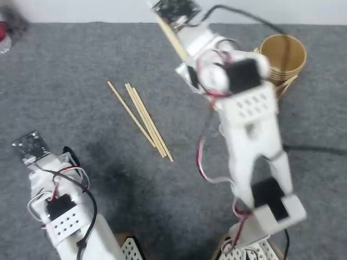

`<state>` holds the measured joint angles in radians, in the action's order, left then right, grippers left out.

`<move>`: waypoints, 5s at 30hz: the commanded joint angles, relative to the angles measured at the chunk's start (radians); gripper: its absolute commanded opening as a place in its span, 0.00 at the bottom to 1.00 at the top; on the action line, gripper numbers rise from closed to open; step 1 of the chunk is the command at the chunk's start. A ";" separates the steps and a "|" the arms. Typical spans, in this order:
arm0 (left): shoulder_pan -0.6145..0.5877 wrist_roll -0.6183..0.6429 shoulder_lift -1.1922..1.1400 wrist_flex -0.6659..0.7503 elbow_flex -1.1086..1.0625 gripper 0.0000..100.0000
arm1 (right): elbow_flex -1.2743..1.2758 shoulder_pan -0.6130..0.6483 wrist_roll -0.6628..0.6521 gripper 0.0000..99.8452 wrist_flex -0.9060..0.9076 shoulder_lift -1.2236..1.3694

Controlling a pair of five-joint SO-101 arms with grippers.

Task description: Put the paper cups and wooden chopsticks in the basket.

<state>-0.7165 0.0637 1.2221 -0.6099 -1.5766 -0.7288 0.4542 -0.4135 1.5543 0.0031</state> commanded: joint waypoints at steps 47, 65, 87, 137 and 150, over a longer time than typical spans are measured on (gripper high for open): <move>0.023 -0.009 0.015 0.026 -0.005 0.18 | 1.421 -0.366 0.115 0.19 -1.119 -0.788; 0.026 -0.009 0.015 0.025 -0.005 0.18 | 1.000 0.104 0.160 0.24 -0.593 -0.489; -0.031 -0.002 0.015 0.028 0.001 0.18 | 0.235 0.285 0.239 0.24 -0.513 0.688; 0.003 -0.008 0.015 0.026 -0.004 0.18 | -0.700 0.143 0.080 0.01 0.243 0.857; 0.005 -0.009 0.015 0.026 -0.004 0.18 | -0.591 0.171 0.074 0.01 0.239 1.101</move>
<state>-0.7181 0.0637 1.2221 -0.6038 -1.5858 -1.3103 0.6199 -0.3276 1.7568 1.0940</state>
